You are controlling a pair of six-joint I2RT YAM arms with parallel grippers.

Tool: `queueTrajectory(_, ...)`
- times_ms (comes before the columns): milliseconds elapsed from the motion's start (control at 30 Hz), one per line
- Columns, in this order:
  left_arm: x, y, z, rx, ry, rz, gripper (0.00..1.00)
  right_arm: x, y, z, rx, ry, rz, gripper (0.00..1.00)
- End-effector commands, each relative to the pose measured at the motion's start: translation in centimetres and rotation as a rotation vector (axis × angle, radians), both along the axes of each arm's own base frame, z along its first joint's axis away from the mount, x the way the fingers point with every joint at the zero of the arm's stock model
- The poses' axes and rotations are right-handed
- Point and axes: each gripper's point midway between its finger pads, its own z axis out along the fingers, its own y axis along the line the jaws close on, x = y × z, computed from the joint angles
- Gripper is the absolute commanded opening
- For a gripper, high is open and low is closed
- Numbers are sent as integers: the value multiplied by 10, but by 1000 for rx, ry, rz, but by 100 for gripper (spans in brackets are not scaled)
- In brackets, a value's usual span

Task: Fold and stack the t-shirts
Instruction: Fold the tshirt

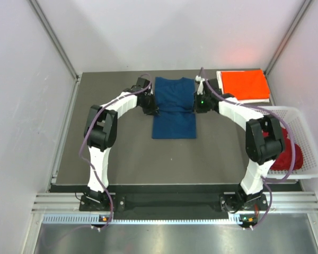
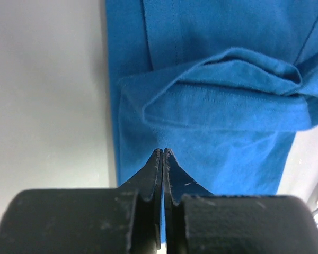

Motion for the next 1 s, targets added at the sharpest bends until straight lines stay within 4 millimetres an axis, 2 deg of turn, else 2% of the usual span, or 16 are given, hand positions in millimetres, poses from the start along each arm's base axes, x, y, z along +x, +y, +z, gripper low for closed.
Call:
queueTrajectory(0, 11, -8, 5, 1, -26, 9, 0, -2, 19, 6, 28, -68, 3, 0)
queueTrajectory(267, 31, -12, 6, 5, -67, 29, 0, -2, 27, -31, 7, -32, 11, 0)
queueTrajectory(433, 49, -12, 11, 10, -118, 60, 0, 15, 23, -43, -30, -64, -4, 0)
queueTrajectory(633, 82, -8, 24, 4, -190, 106, 1, 48, 17, -28, -56, -129, -54, 0)
queueTrajectory(667, 89, -8, 32, -7, -205, 115, 1, 51, 16, -24, -57, -138, -64, 0)
queueTrajectory(700, 92, -8, 27, -9, -196, 118, 1, 55, 14, -21, -61, -151, -73, 0)
queueTrajectory(800, 101, -3, 31, -23, -204, 128, 1, 66, 8, -11, -67, -190, -105, 0)
queueTrajectory(967, 105, 8, 38, -19, -216, 136, 1, 76, -3, -16, -93, -186, -138, 0)
